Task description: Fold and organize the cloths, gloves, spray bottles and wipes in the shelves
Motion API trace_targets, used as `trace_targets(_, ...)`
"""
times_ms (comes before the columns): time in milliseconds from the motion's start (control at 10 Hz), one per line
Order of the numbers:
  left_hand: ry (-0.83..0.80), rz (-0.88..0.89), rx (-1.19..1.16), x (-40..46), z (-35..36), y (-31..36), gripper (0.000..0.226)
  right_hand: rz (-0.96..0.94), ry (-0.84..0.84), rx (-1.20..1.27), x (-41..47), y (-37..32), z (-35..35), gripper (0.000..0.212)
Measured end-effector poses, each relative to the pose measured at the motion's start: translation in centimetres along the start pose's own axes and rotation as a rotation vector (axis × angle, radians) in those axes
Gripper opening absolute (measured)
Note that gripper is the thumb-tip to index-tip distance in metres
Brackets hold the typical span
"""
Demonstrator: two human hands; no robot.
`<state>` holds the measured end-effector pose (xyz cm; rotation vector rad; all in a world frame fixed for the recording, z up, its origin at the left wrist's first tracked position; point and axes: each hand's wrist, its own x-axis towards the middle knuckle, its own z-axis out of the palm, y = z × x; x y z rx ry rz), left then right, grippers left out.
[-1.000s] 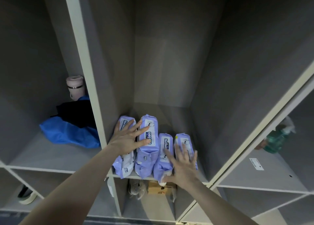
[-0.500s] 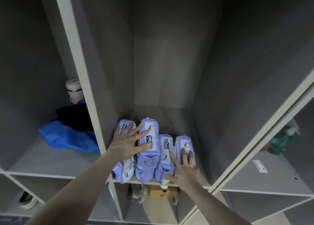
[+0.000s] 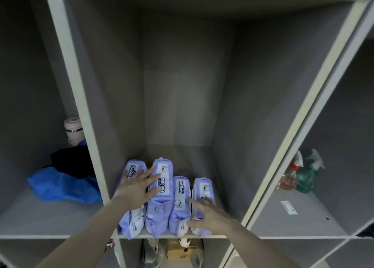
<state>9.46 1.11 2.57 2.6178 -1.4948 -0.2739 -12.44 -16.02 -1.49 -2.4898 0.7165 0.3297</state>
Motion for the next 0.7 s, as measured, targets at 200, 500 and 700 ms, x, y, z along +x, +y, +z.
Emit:
trace_targets(200,0.179,-0.073,-0.373,-6.8,0.2,4.9,0.075,-0.081,0.117,0.448,-6.2,1.0,0.6,0.067)
trace_targets(500,0.216,-0.056,-0.824,-10.7,-1.0,23.5,0.026,-0.160,0.313,0.632,-23.6,11.6,-3.9,0.048)
trace_targets(700,0.197,0.035,-1.176,-14.0,-2.7,38.4,0.049,-0.269,0.404,0.635,-34.9,16.4,-11.2,0.046)
